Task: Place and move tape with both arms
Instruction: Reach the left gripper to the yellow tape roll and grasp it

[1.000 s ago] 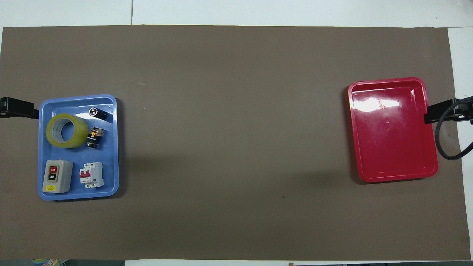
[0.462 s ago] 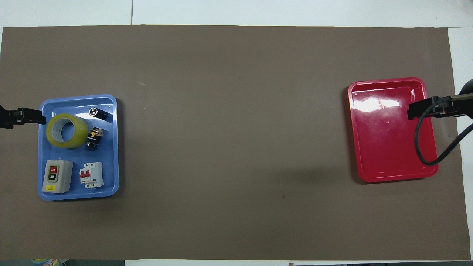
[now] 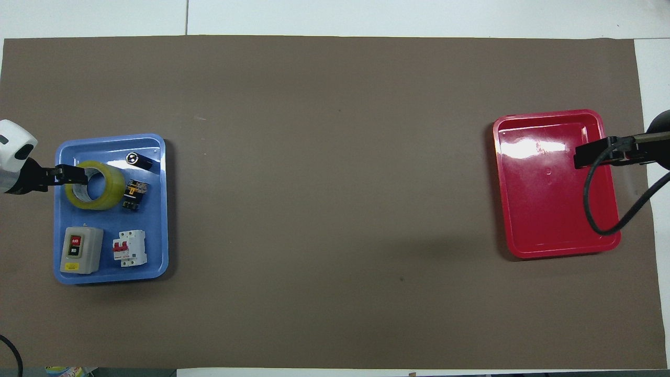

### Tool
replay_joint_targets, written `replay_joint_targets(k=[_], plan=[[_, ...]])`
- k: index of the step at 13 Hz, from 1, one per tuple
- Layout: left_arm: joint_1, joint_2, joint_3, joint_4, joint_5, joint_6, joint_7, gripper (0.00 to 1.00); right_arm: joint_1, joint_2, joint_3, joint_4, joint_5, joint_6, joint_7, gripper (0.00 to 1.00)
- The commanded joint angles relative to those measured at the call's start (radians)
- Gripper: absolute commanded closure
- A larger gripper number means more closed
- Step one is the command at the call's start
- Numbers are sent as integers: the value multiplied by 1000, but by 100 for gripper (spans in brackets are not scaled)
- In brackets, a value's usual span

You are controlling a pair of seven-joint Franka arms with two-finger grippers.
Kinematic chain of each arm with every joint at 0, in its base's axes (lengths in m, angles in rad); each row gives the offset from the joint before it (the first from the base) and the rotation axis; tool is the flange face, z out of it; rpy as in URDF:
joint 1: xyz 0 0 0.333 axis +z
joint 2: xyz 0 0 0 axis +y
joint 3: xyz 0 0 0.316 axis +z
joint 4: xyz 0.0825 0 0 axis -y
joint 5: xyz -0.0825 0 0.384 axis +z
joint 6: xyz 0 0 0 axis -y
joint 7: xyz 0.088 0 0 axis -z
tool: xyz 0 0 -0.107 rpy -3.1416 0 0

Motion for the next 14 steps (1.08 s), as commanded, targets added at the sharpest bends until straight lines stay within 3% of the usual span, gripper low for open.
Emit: replay_joint_targets(k=[1,4,5,6,7,8,11,14], plan=[[9,-17,-5,-44,-25,48,14,5,-3,-11,7,-20,0,22,-21,0],[6,-4,-5,-87,-25,111,10,9,-6,-11,7,-18,0,13,-21,0],[6,-3,-5,-98,-25,120,10,15,-15,-11,7,-20,0,13,-26,0],[6,-3,-5,-105,-25,129,8,42,-17,-11,6,-24,1,11,-27,0],[9,-3,-5,-109,-25,126,10,91,-14,-11,6,-24,1,17,-26,0],[10,-6,-5,-119,-25,126,10,100,-8,-11,6,-23,1,22,-21,0],[14,-17,-4,-92,-25,73,8,100,-8,-11,6,-23,1,34,-13,0],[26,-35,-2,72,-16,-166,17,100,-15,-11,6,-26,1,27,-13,0]])
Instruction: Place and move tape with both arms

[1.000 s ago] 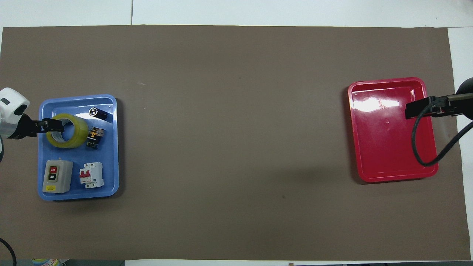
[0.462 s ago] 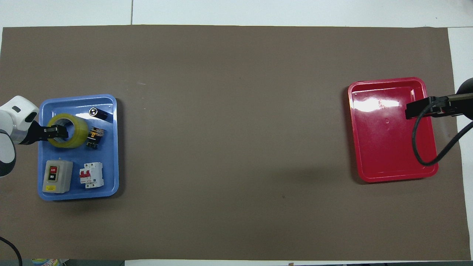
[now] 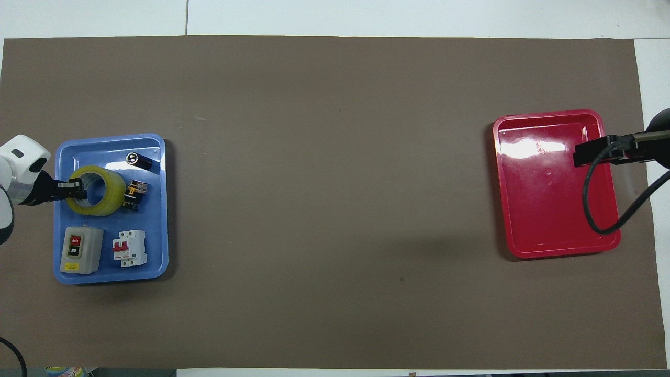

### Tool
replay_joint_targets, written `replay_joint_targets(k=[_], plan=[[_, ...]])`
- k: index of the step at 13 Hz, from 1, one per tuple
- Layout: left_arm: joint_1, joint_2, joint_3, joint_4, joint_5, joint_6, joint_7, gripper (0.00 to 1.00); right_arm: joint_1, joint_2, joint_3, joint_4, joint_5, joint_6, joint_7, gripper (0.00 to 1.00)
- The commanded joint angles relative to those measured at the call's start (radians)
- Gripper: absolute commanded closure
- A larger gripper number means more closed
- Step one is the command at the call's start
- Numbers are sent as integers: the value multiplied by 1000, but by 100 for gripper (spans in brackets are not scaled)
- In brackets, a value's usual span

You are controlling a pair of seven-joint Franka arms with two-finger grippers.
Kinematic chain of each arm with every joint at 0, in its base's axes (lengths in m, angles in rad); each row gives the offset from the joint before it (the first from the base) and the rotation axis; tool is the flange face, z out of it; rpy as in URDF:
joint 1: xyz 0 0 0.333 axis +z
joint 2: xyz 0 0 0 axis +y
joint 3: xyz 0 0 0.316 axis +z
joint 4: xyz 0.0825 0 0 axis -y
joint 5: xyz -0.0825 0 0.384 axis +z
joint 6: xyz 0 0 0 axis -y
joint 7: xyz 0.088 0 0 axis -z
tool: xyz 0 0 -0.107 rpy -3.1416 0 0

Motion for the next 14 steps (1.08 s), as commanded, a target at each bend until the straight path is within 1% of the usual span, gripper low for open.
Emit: replay_joint_targets(k=[1,2,3,4,6,7,8,9,10,12,14], plan=[[17,-57,-3,137,-16,-212,18,100,-14,-13,6,-23,1,14,-13,0],[11,-98,-3,139,-14,-242,13,100,-14,-11,6,-18,1,16,-13,0],[-1,-155,-6,117,-14,-245,7,100,-14,-11,6,-18,1,19,-15,0],[-28,-187,-14,89,-14,-244,-34,100,-13,-11,6,-18,1,20,-15,0],[-161,-205,-14,41,10,-222,-198,100,-5,-11,6,-21,1,22,-13,0],[-232,-205,-14,15,21,-180,-255,100,-5,-11,6,-21,1,22,-13,0],[-306,-200,-15,-12,21,-132,-331,100,-5,-11,6,-21,0,22,-15,0],[-387,-180,-15,-22,22,-85,-428,100,-7,-11,6,-21,0,22,-16,0],[-473,-134,-14,-20,24,-37,-536,100,-7,-11,6,-21,1,22,-16,0],[-631,-55,-14,-8,58,52,-707,100,-7,-11,6,-21,1,20,-16,0],[-743,-4,-14,35,61,71,-833,100,-8,-11,6,-21,1,20,-16,0]])
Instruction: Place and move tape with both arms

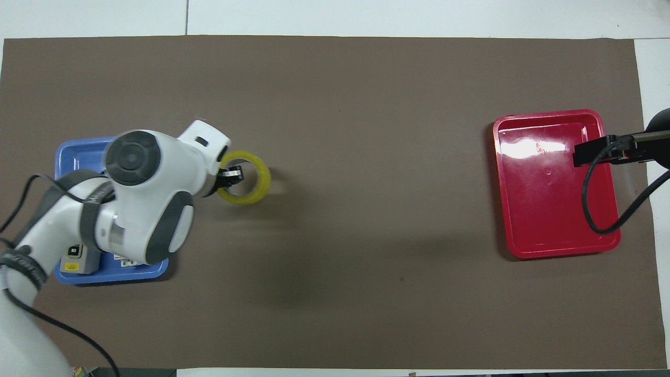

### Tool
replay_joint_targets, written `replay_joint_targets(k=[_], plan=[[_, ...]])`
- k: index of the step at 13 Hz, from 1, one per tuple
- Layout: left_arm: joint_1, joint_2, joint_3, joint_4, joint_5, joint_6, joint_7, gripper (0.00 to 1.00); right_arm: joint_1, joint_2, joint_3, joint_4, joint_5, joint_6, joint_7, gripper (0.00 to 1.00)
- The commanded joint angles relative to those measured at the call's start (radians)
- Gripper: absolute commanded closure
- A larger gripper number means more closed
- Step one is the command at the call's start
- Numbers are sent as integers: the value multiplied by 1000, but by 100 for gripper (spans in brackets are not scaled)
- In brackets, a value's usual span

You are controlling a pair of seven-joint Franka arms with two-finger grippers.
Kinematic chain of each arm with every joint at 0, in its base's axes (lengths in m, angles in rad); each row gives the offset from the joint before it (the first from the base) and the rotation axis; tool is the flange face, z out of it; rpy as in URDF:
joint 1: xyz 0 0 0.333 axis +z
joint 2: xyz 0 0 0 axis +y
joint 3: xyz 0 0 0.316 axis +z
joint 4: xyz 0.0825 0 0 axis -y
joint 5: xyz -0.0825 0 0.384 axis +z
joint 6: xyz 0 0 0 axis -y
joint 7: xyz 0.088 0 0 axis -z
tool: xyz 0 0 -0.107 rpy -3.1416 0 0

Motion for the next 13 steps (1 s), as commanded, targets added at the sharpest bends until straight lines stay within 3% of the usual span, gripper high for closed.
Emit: replay_joint_targets(k=[1,4,9,11,12,13], plan=[[-128,67,22,81,33,14,-122,100,-9,-11,6,-20,1,17,-16,0],[-235,222,22,241,35,14,-229,100,-9,-11,6,-20,1,14,-16,0],[-296,234,20,218,35,2,-239,100,-1,-24,7,-70,1,78,-13,0],[-282,213,22,215,33,-9,-237,14,38,-39,7,-101,1,93,-12,0],[-267,176,23,207,33,-26,-237,0,39,-39,7,-98,1,92,-12,0],[-230,126,22,184,33,-56,-224,0,37,-38,7,-98,1,93,-12,0]])
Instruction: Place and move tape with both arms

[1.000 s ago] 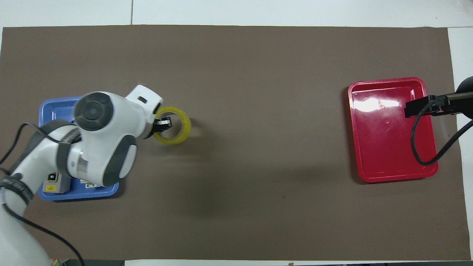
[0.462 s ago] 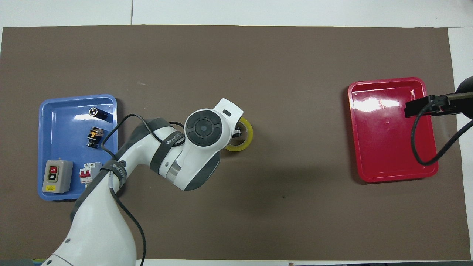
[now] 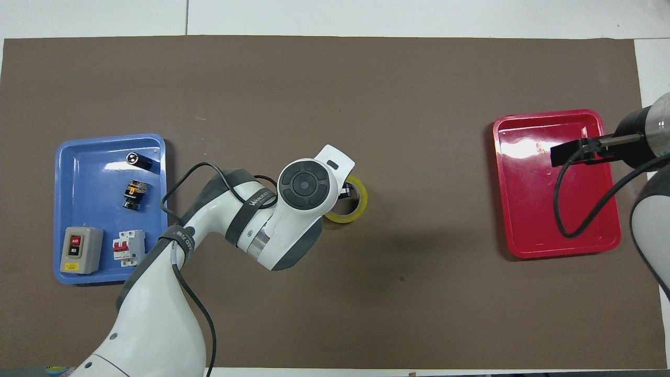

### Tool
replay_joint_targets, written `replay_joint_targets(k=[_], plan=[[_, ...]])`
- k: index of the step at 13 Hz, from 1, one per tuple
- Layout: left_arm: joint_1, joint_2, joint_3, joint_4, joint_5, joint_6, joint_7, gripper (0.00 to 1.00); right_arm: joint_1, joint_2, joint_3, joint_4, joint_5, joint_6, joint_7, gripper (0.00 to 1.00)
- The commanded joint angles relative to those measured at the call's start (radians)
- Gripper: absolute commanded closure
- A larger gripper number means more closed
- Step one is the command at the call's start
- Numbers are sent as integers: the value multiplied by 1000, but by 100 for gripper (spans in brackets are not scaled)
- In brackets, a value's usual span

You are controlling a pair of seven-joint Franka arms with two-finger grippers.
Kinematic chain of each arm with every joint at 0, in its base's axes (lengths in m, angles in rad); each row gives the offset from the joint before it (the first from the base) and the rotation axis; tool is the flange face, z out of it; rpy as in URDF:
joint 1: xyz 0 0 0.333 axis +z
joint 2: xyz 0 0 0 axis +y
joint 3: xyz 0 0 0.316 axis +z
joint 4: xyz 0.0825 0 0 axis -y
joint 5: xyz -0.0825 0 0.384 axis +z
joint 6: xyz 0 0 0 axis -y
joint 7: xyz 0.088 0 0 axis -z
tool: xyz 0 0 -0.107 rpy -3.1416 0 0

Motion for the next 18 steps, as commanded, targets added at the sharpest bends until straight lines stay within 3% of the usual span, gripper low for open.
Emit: replay_joint_targets(k=[1,2,6,8,10,12,18], plan=[[68,-151,4,-59,30,-105,9,0,-6,-33,5,-37,3,23,-12,0],[93,-191,8,-81,30,-158,41,0,2,-32,7,-38,21,35,13,0],[307,-375,5,-190,29,-202,343,0,225,72,7,-38,29,155,339,0],[399,-429,6,-188,27,-287,444,0,331,155,7,-42,29,250,445,0],[496,-463,9,-176,14,-321,574,0,373,198,5,-118,29,357,453,0],[577,-463,15,-85,6,-408,647,0,376,179,7,-236,29,498,453,0],[723,-374,15,267,-82,-707,823,0,501,339,5,-238,-14,607,563,0]])
